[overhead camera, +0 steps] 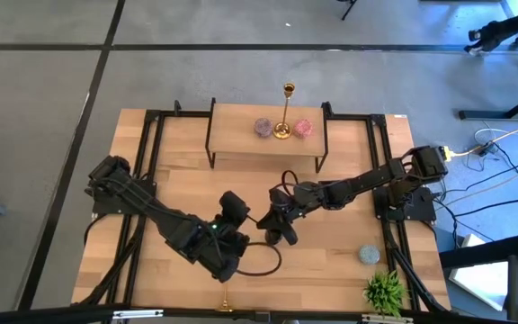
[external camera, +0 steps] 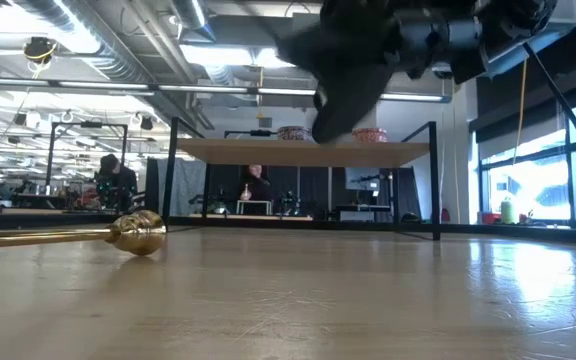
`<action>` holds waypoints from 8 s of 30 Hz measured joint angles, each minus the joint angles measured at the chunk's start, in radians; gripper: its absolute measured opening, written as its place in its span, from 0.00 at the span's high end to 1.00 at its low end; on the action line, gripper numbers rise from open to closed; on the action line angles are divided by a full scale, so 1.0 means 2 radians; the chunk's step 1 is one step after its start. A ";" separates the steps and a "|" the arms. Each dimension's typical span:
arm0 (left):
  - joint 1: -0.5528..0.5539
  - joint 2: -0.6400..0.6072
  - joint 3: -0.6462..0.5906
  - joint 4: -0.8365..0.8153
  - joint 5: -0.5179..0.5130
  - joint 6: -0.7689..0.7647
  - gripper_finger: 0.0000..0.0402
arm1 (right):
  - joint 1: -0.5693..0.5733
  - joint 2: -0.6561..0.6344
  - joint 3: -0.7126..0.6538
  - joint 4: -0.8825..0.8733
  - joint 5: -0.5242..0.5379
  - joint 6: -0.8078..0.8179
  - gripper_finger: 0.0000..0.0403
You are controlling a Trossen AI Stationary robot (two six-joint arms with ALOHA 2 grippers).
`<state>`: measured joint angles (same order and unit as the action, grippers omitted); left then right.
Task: Pick & Place candle stick holders
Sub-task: Put the black candle holder on the shelf
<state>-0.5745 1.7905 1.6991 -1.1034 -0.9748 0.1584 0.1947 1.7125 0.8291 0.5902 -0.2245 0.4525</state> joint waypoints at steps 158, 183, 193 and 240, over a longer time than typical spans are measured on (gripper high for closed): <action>0.210 -0.331 -0.523 0.873 0.198 0.026 0.97 | 0.186 0.000 -0.001 0.132 0.377 -0.326 0.43; 0.597 -0.273 -0.524 0.864 0.648 -0.077 0.97 | 0.197 0.000 -0.001 0.028 0.325 -0.194 0.98; 0.634 -0.207 -0.524 0.945 0.681 -0.093 0.97 | 0.198 0.000 -0.001 0.012 0.329 -0.179 0.99; 0.635 -0.174 -0.523 0.975 0.673 -0.101 0.97 | 0.199 0.000 -0.001 0.010 0.320 -0.176 0.99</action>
<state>0.6960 1.4425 0.6521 0.8471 0.3710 -0.0427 0.5919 1.7126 0.8276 0.6094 0.4149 0.1005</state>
